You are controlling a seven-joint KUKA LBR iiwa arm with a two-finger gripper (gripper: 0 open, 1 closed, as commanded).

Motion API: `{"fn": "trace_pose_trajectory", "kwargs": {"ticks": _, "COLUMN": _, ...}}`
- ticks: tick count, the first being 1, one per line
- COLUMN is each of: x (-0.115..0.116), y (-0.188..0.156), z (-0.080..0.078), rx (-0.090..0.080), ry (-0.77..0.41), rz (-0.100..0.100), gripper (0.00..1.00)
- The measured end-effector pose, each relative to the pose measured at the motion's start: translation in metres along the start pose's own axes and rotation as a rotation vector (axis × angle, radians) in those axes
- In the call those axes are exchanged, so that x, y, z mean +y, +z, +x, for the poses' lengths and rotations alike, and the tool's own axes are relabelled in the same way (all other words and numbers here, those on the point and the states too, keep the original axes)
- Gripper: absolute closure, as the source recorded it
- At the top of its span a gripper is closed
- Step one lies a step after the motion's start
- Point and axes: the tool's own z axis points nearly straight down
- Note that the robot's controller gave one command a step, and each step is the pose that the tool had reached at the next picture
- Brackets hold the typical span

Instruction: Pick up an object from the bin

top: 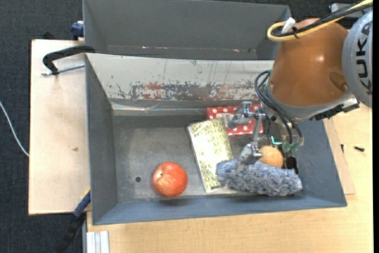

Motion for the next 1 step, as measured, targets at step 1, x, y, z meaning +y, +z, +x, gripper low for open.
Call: {"fn": "trace_pose_trajectory", "kwargs": {"ticks": 1, "x": 0.0, "y": -0.0034, "z": -0.0009, "rx": -0.007, "ry": 0.001, "rz": 0.0, "gripper": 0.0}}
